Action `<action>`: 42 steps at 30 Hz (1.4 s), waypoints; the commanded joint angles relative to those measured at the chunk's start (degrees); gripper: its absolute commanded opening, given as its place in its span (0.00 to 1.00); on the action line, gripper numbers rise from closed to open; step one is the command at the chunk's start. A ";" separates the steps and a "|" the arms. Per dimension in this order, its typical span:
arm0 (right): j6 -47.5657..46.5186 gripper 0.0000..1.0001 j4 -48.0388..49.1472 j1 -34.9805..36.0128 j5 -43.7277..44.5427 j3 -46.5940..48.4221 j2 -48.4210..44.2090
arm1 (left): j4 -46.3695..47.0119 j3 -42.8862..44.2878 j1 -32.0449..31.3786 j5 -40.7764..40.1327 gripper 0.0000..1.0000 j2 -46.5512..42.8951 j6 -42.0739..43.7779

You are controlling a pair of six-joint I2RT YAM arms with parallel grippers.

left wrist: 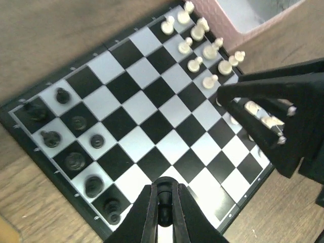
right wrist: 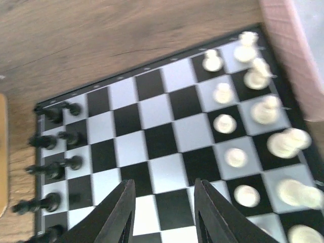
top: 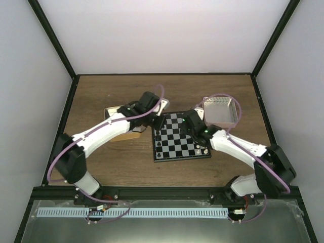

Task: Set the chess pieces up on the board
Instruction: Pick up the chess piece from the storage box, then place the chess piece on the chessboard.

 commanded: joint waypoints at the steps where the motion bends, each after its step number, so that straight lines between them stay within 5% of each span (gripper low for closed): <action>1: 4.73 0.34 -0.15 -1.33 5.02 -4.14 -6.38 | -13.19 9.87 -2.77 -2.82 0.05 7.54 1.62; 19: 6.11 0.37 1.32 -2.08 6.85 -12.26 -17.11 | -31.65 31.22 -3.10 -10.06 0.07 32.70 2.88; 42: 6.06 0.37 2.73 -2.17 4.32 -12.45 -15.27 | -30.10 33.24 -2.88 -13.11 0.10 38.12 2.50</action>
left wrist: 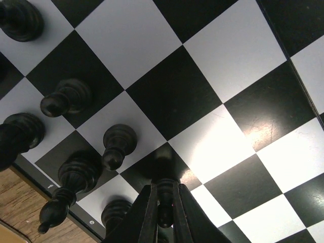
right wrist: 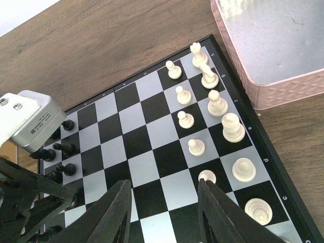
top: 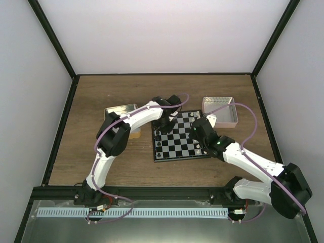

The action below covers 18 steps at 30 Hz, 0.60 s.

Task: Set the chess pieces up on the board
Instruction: Place the chess piece on the chessboard.

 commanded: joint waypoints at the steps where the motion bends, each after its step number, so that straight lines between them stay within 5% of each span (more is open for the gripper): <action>1: 0.38 0.37 0.90 -0.29 0.22 0.22 0.57 | 0.45 1.35 0.22 -1.27 0.10 1.36 0.28; 18: 0.31 0.37 0.75 -0.31 -0.21 0.52 0.52 | 0.24 3.88 0.28 -0.05 0.26 -1.93 -0.01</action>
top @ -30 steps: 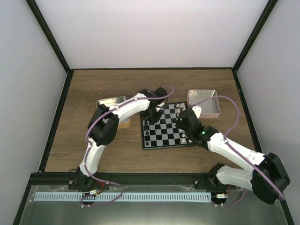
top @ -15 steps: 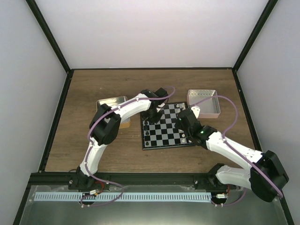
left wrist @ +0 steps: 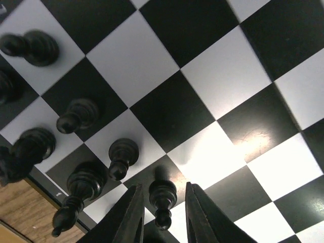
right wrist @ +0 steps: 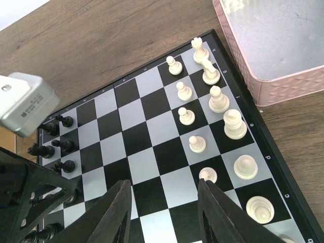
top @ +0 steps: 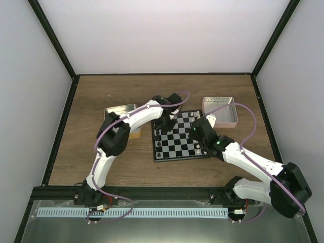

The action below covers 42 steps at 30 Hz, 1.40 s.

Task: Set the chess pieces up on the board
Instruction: Place the chess piece on the chessboard, then pick up the chess piece from the storage box.

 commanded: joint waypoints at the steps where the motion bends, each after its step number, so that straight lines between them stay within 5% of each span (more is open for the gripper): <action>1: 0.36 0.37 0.73 -0.33 0.52 0.56 -0.19 | -0.10 2.79 0.22 0.16 0.27 -3.04 -0.12; 12: 0.37 0.38 0.67 -0.33 -0.17 0.27 -1.40 | 11.51 -9.45 6.03 -11.98 0.36 -20.01 -9.27; 21: 0.47 0.38 1.10 -0.33 -1.16 0.24 -0.90 | 27.25 -31.03 22.29 -3.04 0.43 -32.66 -19.69; 33: 0.77 0.38 0.63 -0.33 -1.38 -0.02 -1.18 | 32.39 -32.38 27.02 0.63 0.44 -22.30 -22.12; 42: 0.54 0.38 0.95 -0.33 -1.36 -0.59 -1.82 | 32.13 -30.05 27.50 -2.01 0.27 -16.79 -22.99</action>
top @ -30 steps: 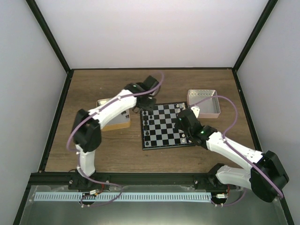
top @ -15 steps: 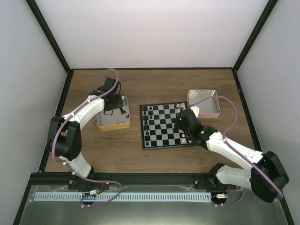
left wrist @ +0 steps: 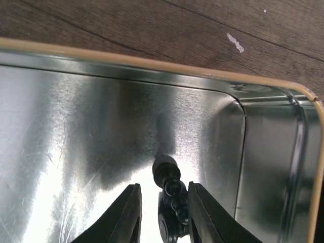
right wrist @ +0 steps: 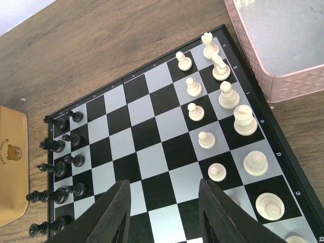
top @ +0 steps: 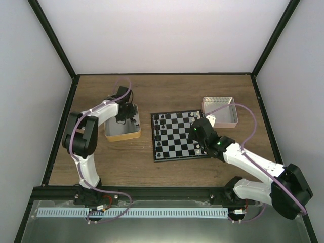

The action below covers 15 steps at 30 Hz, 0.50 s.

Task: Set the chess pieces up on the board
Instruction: Pick up the chess piece from the storage box.

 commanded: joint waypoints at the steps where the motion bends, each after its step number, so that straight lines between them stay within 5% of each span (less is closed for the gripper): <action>1: 0.51 0.38 0.15 -0.33 0.57 0.07 -0.94 | 1.16 2.05 0.23 -1.78 0.27 1.31 -0.35; 7: 0.15 0.38 0.77 -0.34 0.00 0.50 -0.63 | 0.85 3.51 0.41 -0.07 0.27 4.33 0.85; 15: 0.41 0.38 0.38 -0.32 -0.36 0.34 -0.64 | 0.41 3.69 0.50 -2.56 0.07 4.21 1.53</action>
